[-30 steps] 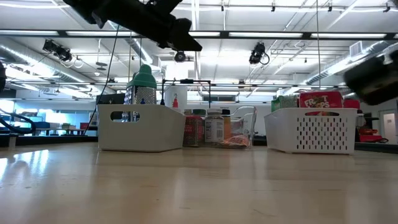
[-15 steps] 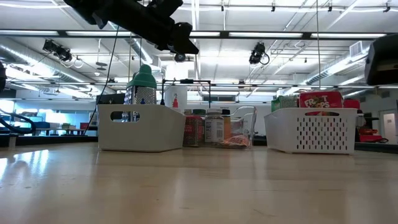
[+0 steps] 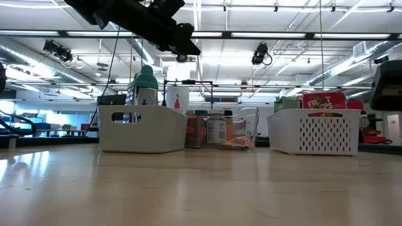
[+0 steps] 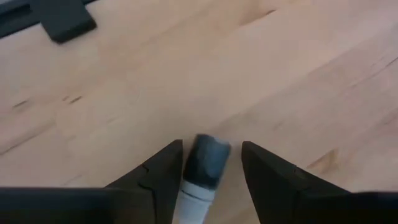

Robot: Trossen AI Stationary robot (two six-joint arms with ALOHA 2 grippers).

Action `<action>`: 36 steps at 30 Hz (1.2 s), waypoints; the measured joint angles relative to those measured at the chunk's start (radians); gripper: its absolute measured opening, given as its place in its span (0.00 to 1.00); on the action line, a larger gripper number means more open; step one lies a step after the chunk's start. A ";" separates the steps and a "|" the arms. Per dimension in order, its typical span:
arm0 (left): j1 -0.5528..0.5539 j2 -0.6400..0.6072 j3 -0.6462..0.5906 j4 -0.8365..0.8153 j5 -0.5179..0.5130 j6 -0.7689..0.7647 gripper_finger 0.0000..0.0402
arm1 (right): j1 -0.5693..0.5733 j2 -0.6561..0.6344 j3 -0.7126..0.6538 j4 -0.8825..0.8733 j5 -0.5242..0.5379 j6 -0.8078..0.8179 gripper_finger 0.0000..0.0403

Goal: Pick & Place Kitchen Items
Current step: Put the small black food coloring bottle into the gray bin

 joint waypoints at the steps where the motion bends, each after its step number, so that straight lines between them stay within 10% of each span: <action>1: 0.000 0.000 0.000 -0.001 0.000 0.000 0.32 | -0.001 0.000 -0.010 0.022 0.000 0.000 0.43; 15: 0.000 0.000 0.000 -0.001 0.002 -0.042 0.32 | -0.035 0.008 -0.060 0.234 0.040 0.279 0.19; 27: -0.069 -0.071 -0.001 0.003 -0.176 0.006 0.32 | -0.266 0.007 -0.060 0.720 0.753 0.263 0.22; 36: -0.179 -0.238 0.000 0.003 -0.391 0.075 0.32 | -0.592 0.005 -0.023 1.140 0.635 0.345 0.23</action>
